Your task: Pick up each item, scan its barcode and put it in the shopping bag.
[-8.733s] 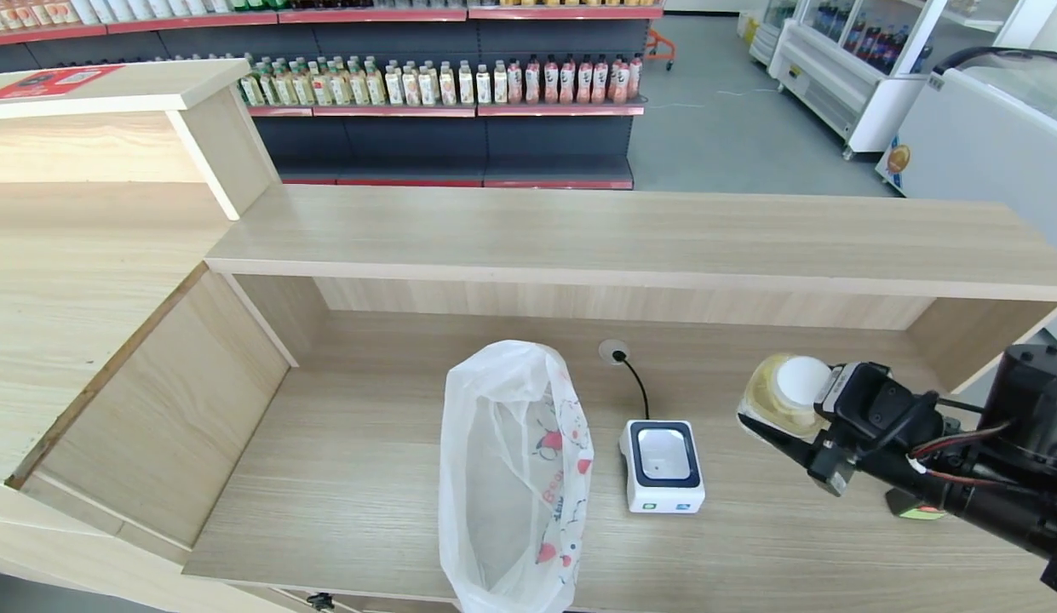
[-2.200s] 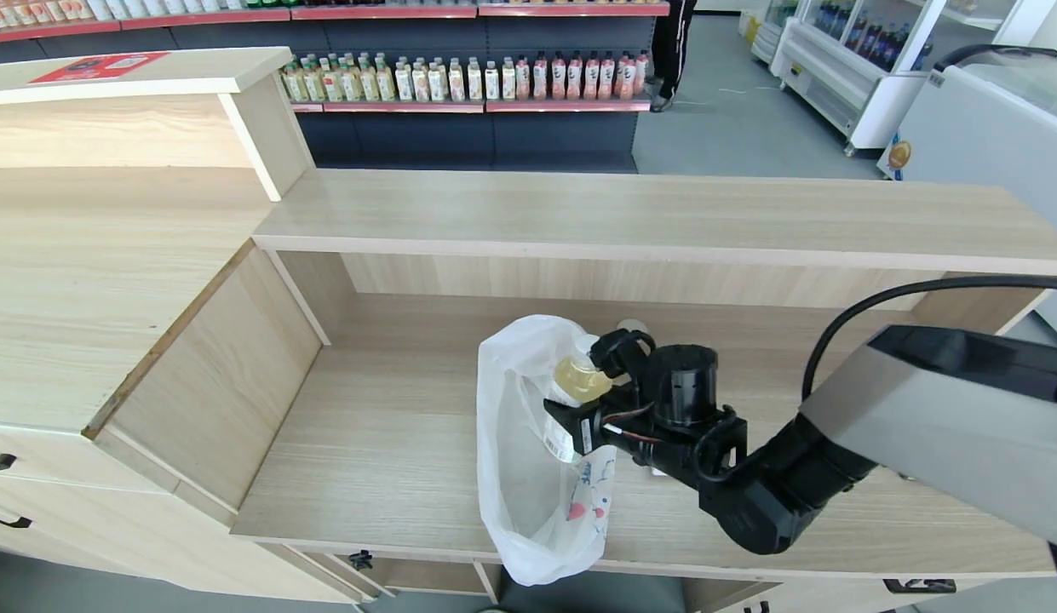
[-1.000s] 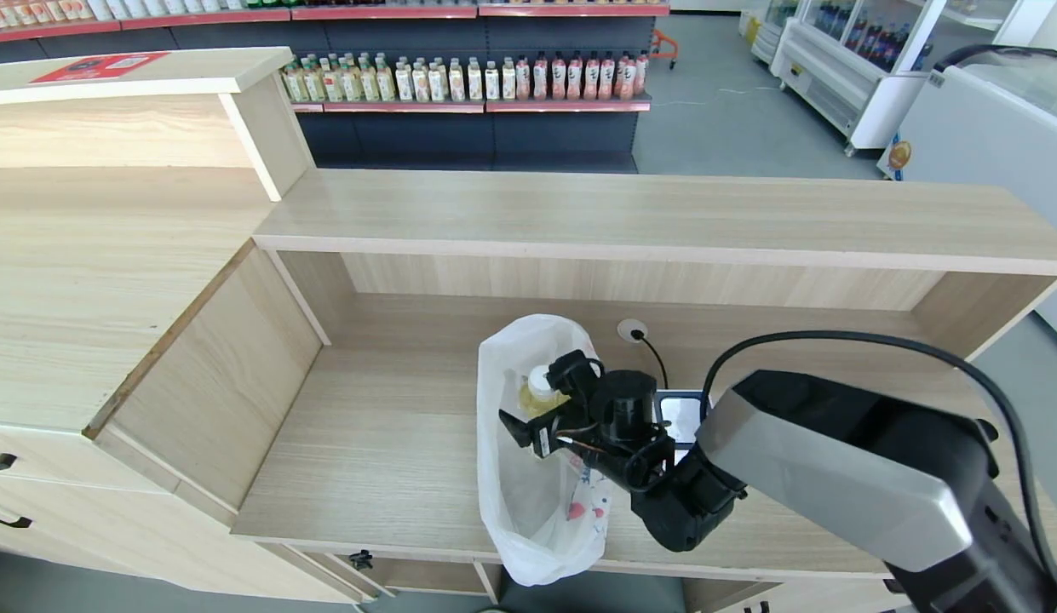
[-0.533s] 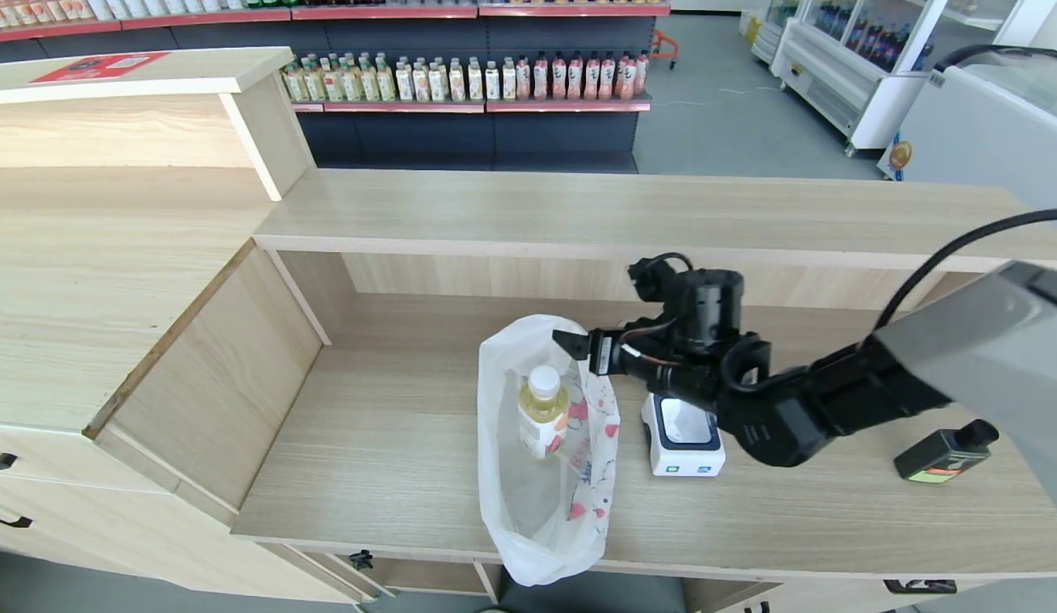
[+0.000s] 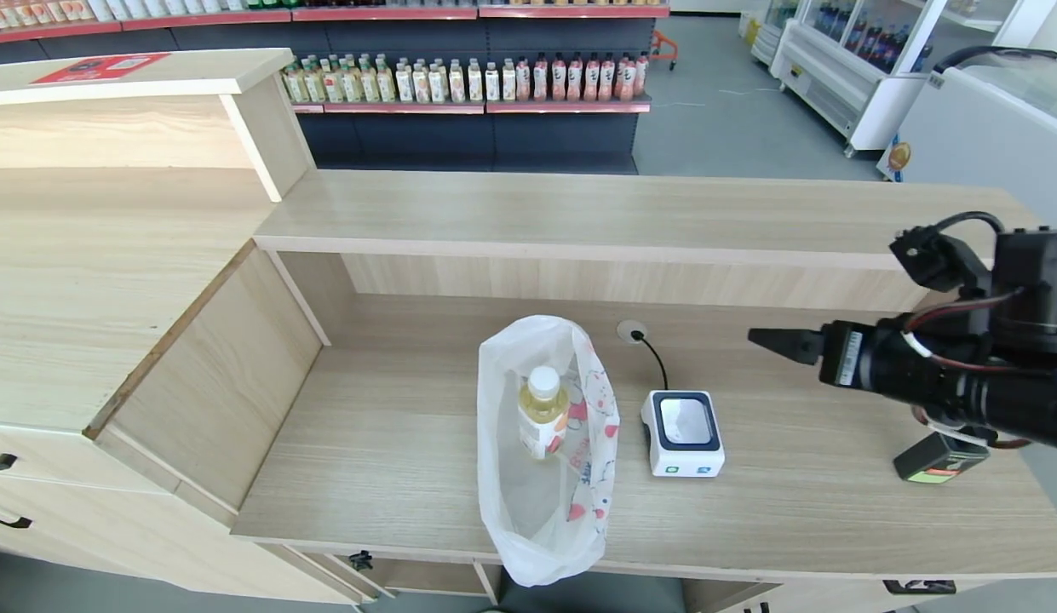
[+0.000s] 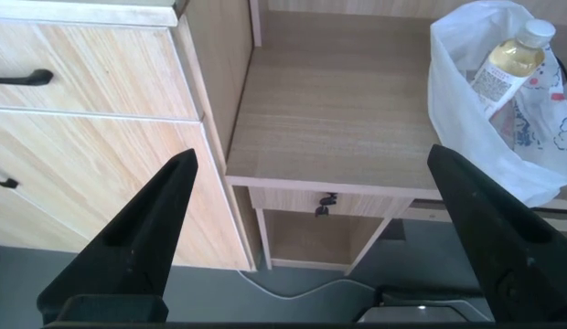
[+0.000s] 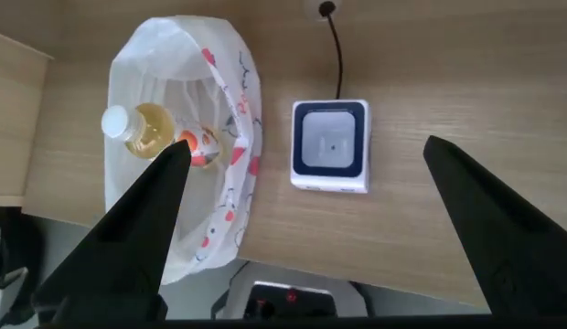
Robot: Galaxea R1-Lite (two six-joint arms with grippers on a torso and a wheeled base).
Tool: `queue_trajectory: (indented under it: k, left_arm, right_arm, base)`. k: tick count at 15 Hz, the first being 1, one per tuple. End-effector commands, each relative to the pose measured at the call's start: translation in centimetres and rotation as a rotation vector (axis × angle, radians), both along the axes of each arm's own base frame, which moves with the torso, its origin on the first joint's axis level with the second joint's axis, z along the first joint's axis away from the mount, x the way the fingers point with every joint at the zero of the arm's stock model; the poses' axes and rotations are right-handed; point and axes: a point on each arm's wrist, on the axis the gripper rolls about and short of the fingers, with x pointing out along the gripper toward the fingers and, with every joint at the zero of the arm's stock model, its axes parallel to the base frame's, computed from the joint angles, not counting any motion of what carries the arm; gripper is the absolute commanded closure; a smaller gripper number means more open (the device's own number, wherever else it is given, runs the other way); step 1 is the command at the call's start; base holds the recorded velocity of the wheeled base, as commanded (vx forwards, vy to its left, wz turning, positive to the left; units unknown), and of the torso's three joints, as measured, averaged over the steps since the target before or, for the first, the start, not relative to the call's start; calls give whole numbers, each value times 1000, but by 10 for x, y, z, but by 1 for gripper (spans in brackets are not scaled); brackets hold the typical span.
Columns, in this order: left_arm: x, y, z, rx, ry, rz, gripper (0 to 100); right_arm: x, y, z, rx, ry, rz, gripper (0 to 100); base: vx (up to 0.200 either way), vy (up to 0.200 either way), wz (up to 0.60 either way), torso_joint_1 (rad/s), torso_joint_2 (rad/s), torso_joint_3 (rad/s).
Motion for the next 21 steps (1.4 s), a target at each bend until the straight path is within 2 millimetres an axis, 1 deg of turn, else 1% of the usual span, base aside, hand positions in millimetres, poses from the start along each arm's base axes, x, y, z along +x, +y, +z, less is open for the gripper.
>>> queue_trajectory:
  k: [1, 2, 3, 7, 8, 9, 11, 12, 14, 16, 21]
  left_arm:
    - [0, 0, 0, 0, -1, 1, 0]
    - [0, 0, 0, 2, -1, 1, 0]
    - [0, 0, 0, 0, -1, 1, 0]
    - [0, 0, 0, -3, -1, 1, 0]
    - [0, 0, 0, -3, -1, 1, 0]
    - [0, 0, 0, -3, -1, 1, 0]
    - [0, 0, 0, -3, -1, 1, 0]
    - [0, 0, 0, -3, -1, 1, 0]
    - [0, 0, 0, -3, -1, 1, 0]
    - [0, 0, 0, -3, -1, 1, 0]
    - [0, 0, 0, -3, -1, 1, 0]
  right_arm:
    - [-48, -25, 10, 5, -20, -54, 0]
    - [-55, -27, 8, 0, -1, -55, 0]
    - [-58, -27, 7, -2, 5, -55, 0]
    - [-59, -27, 6, -4, 16, -55, 0]
    - [-61, -28, 2, -9, 29, -56, 0]
    - [-65, -29, -2, -20, 43, -54, 0]
    - [-77, -31, -15, -89, 95, -36, 0]
    - [-89, -35, -27, -149, 136, -19, 0]
    - [-105, -38, -40, -224, 197, 15, 0]
    - [-112, -40, -42, -250, 235, 27, 0]
    - [-122, -43, -46, -338, 284, 23, 0]
  base:
    - [0, -200, 0, -12, 7, 2]
    - [0, -200, 0, 2, -2, -2]
    - [0, -200, 0, 2, 2, 2]
    - [0, -200, 0, 2, 0, 5]
    - [0, -200, 0, 7, 7, 2]
    - [0, -200, 0, 2, -2, 7]
    - [0, -200, 0, 5, 2, 5]
    - [0, -200, 0, 7, 7, -7]
    - [0, -200, 0, 5, 0, 2]
    - [0, -200, 0, 2, 2, 0]
    - [0, -200, 0, 4, 2, 5]
